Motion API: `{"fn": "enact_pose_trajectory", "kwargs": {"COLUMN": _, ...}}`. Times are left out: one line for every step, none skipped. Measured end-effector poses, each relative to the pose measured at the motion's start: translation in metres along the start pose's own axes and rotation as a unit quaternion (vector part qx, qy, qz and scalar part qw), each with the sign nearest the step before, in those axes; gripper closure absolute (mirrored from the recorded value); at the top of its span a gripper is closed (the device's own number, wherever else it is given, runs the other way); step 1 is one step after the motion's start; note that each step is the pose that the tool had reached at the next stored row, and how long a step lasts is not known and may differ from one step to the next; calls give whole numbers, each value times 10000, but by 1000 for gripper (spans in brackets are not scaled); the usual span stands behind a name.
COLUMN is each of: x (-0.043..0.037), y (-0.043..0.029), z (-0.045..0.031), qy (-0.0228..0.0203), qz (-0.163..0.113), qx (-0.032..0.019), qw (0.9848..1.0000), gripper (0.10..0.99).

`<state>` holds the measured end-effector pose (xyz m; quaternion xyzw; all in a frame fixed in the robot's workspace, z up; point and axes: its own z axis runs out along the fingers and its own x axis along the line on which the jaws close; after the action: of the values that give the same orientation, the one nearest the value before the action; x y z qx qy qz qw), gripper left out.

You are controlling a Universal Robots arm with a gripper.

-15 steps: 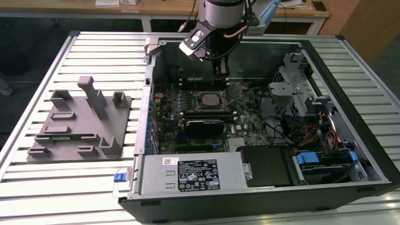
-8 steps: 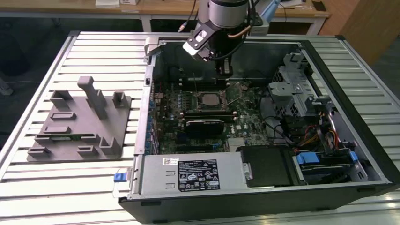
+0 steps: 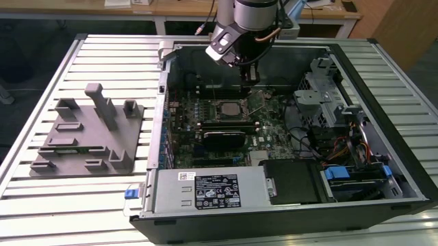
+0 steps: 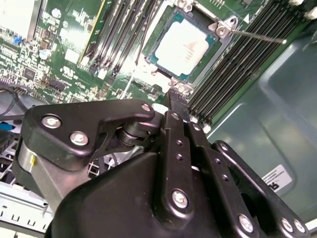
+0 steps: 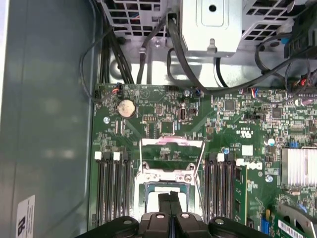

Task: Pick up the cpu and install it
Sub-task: 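Close the cpu cover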

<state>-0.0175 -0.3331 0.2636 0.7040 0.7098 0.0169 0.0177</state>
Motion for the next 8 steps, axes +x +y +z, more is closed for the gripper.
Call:
{"fn": "enact_pose_trajectory", "kwargs": {"x": 0, "y": 13, "z": 0, "qy": 0, "qz": 0, "qx": 1, "qw": 10000, "gripper": 980}}
{"fn": "enact_pose_trajectory", "kwargs": {"x": 0, "y": 27, "z": 1, "qy": 0, "qz": 0, "qx": 2, "qw": 10000, "gripper": 980}}
{"fn": "enact_pose_trajectory", "kwargs": {"x": 0, "y": 41, "z": 2, "qy": 0, "qz": 0, "qx": 3, "qw": 10000, "gripper": 980}}
{"fn": "enact_pose_trajectory", "kwargs": {"x": 0, "y": 55, "z": 3, "qy": 0, "qz": 0, "qx": 4, "qw": 10000, "gripper": 980}}
{"fn": "enact_pose_trajectory", "kwargs": {"x": -1, "y": 71, "z": 3, "qy": -1, "qz": 0, "qx": 5, "qw": 10000, "gripper": 980}}
{"fn": "enact_pose_trajectory", "kwargs": {"x": -1, "y": 86, "z": 4, "qy": 0, "qz": 0, "qx": 7, "qw": 10000, "gripper": 980}}
{"fn": "enact_pose_trajectory", "kwargs": {"x": -1, "y": 101, "z": 5, "qy": 0, "qz": 0, "qx": 8, "qw": 10000, "gripper": 980}}
{"fn": "enact_pose_trajectory", "kwargs": {"x": -1, "y": 116, "z": 6, "qy": 0, "qz": 0, "qx": 9, "qw": 10000, "gripper": 980}}
